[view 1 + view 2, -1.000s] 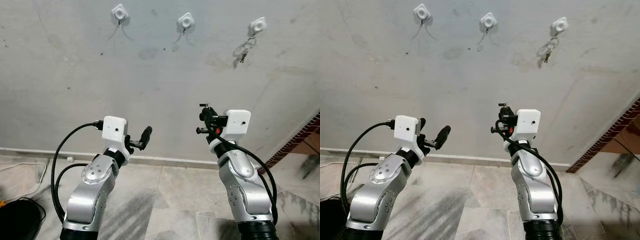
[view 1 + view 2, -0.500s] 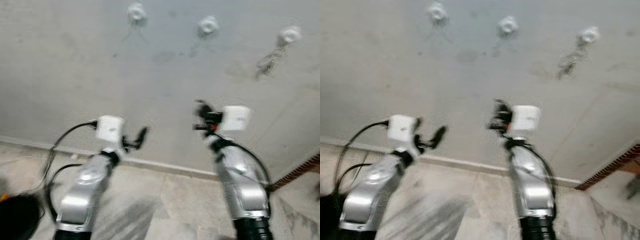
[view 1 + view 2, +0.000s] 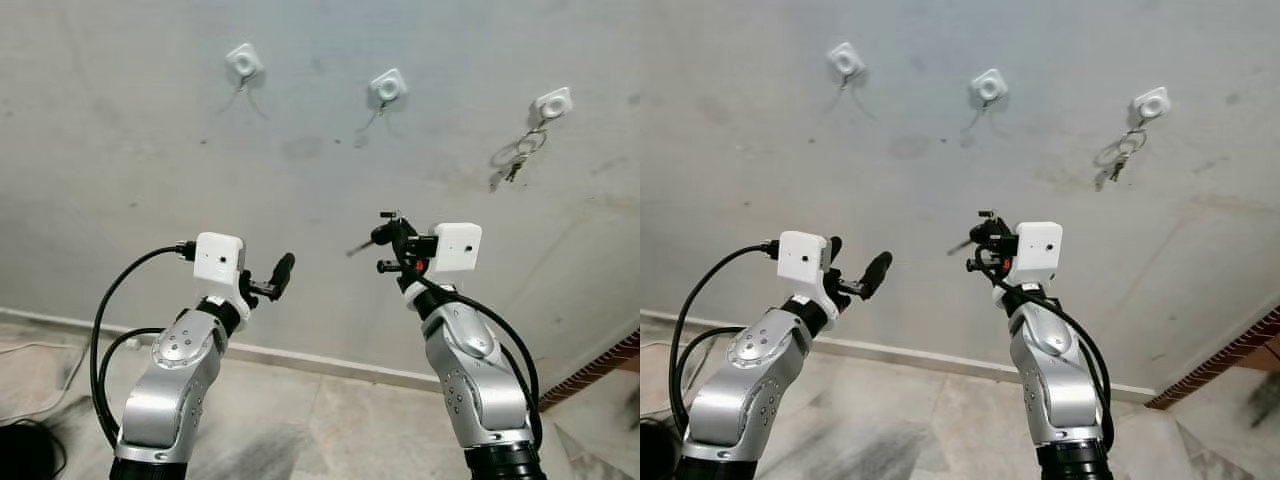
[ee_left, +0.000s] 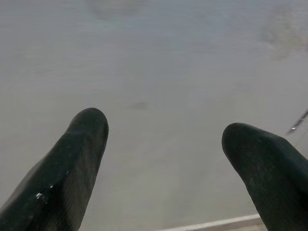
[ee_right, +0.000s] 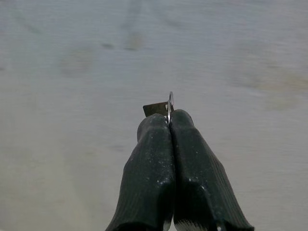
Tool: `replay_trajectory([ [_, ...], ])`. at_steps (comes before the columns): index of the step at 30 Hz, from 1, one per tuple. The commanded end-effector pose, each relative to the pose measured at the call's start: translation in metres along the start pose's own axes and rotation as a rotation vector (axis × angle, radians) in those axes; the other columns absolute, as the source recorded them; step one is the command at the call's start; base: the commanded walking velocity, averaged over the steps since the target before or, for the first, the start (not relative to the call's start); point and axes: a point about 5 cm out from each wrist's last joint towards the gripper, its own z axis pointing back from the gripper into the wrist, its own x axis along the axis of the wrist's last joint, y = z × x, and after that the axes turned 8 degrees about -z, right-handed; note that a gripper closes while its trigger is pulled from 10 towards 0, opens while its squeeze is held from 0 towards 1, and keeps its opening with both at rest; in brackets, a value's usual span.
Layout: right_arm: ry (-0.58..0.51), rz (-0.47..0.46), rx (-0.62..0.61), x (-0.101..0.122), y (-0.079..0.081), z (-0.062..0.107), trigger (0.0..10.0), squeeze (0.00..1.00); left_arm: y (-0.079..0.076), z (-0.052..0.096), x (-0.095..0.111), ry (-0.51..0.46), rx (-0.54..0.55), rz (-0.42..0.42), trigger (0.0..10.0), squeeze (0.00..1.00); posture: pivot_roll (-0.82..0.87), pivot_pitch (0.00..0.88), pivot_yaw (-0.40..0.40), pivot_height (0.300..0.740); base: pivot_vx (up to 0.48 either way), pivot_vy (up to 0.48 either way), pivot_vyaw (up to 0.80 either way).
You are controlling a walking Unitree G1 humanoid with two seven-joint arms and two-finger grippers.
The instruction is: Hang keys on a hook
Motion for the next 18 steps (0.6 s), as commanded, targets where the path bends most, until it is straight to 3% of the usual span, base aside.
replay_trajectory([
  [1, -0.019, 0.015, -0.035, 0.0057, -0.0102, 0.0008, 10.0, 0.0, -0.0065, -0.0018, 0.001, -0.002, -0.02, -0.001, 10.0, 0.0, 0.2, 0.051, -0.058, 0.74, 0.334, 0.0, 0.0],
  [13, -0.017, 0.017, -0.027, 0.005, -0.0092, 0.001, 10.0, 0.0, -0.0051, -0.0005, -0.0005, 0.004, -0.013, -0.006, 10.0, 0.0, 0.2, 0.05, -0.06, 0.74, 0.33, 0.0, 0.0],
  [18, -0.012, 0.019, -0.024, 0.0035, -0.0098, 0.0025, 10.0, 0.0, -0.001, 0.0045, -0.0039, 0.016, -0.001, -0.016, 10.0, 0.0, 0.21, 0.05, -0.062, 0.74, 0.0, 0.0, 0.0],
])
